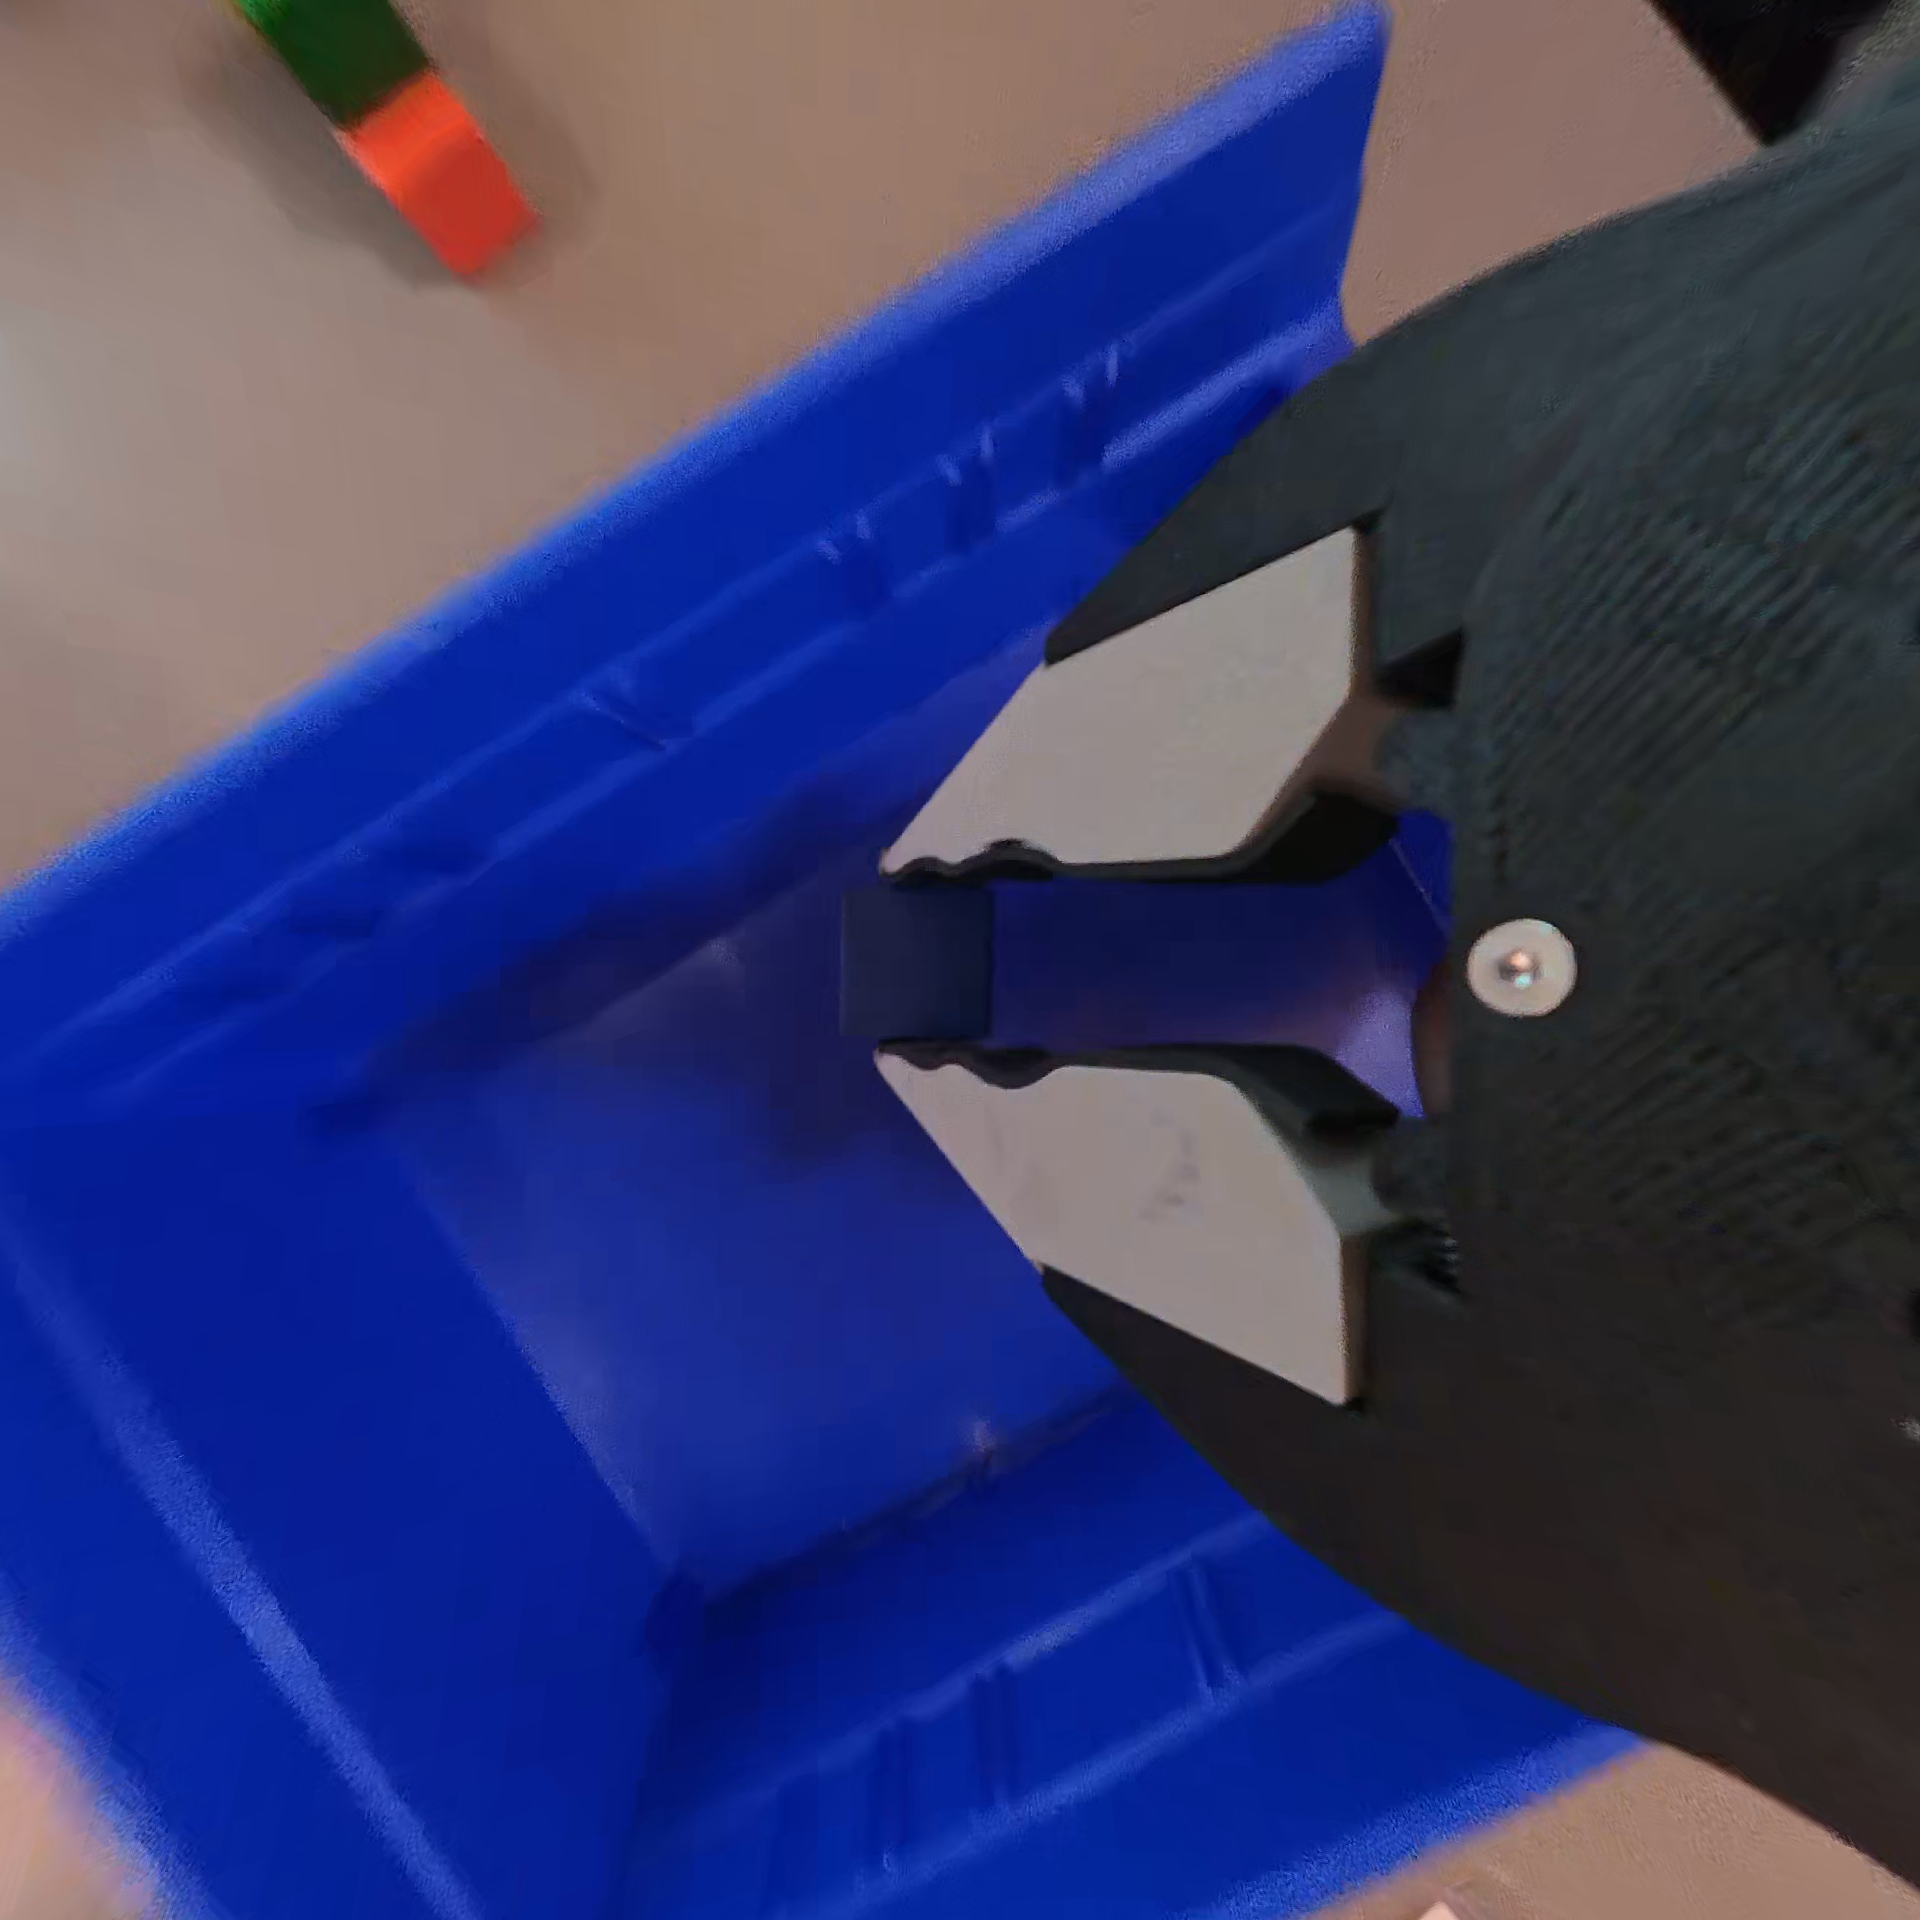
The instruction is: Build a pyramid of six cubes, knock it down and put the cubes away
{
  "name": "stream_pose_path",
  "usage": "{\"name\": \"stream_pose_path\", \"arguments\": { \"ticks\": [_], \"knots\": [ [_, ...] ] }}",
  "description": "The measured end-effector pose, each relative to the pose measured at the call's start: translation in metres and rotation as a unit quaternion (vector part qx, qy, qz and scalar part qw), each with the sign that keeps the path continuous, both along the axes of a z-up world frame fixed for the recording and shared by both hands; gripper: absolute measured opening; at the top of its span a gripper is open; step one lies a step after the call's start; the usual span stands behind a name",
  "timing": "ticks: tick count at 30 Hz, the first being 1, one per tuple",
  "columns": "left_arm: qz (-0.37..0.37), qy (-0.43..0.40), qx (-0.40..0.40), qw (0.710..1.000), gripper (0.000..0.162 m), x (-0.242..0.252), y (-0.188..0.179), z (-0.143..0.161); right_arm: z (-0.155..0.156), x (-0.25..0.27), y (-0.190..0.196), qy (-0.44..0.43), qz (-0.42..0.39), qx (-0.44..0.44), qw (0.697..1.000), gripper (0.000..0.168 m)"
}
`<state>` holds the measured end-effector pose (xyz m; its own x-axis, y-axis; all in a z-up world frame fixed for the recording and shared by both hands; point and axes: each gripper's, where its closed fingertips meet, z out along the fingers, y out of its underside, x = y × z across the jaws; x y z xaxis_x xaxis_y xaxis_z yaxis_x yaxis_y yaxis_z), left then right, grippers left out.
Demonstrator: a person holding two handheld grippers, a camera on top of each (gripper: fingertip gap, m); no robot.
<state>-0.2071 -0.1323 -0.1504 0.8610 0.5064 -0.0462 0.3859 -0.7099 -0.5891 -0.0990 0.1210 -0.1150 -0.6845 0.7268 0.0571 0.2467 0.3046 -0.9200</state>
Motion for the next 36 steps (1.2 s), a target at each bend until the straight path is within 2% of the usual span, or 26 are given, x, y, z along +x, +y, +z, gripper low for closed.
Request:
{"name": "stream_pose_path", "arguments": {
  "ticks": [1,4,7,9,13,18,22,26,29,30,32,36],
  "knots": [
    [0.014,0.006,0.038,0.999,0.026,0.001,0.003,0.019,0.001,0.003,-0.005,0.001,0.01,-0.002,1.0,0.024],
    [0.022,0.008,0.129,0.991,0.026,0.019,0.022,0.07,0.009,0.015,-0.023,0.002,0.053,-0.021,0.998,0.03],
    [-0.005,0.025,0.154,0.988,0.026,0.045,0.05,0.094,0.025,0.027,-0.038,0.034,0.087,-0.04,0.995,0.038],
    [-0.032,-0.007,0.215,0.976,0.026,0.07,0.08,0.108,0.036,0.035,-0.046,0.061,0.1,-0.046,0.992,0.043],
    [-0.07,-0.109,0.338,0.932,0.024,0.113,0.132,0.127,0.055,0.05,-0.059,0.108,0.117,-0.049,0.986,0.047],
    [-0.084,-0.208,0.405,0.886,0.025,0.139,0.17,0.125,0.075,0.052,-0.055,0.144,0.084,-0.068,0.984,0.046],
    [-0.088,-0.221,0.401,0.885,0.025,0.143,0.185,0.116,0.077,0.053,-0.054,0.151,0.086,-0.066,0.983,0.049],
    [-0.104,-0.247,0.412,0.871,0.025,0.155,0.198,0.115,0.071,0.052,-0.059,0.158,0.085,-0.045,0.983,0.054],
    [-0.109,-0.25,0.402,0.874,0.025,0.162,0.207,0.107,0.07,0.052,-0.063,0.183,0.075,-0.016,0.98,0.055],
    [-0.11,-0.248,0.397,0.877,0.025,0.163,0.21,0.104,0.07,0.051,-0.063,0.194,0.068,-0.004,0.979,0.052],
    [-0.11,-0.247,0.392,0.88,0.025,0.165,0.213,0.1,0.068,0.049,-0.061,0.214,0.053,0.028,0.975,0.027],
    [-0.103,-0.254,0.391,0.879,0.026,0.159,0.213,0.096,0.061,0.045,-0.059,0.194,0.051,0.035,0.979,0.025]
  ]
}}
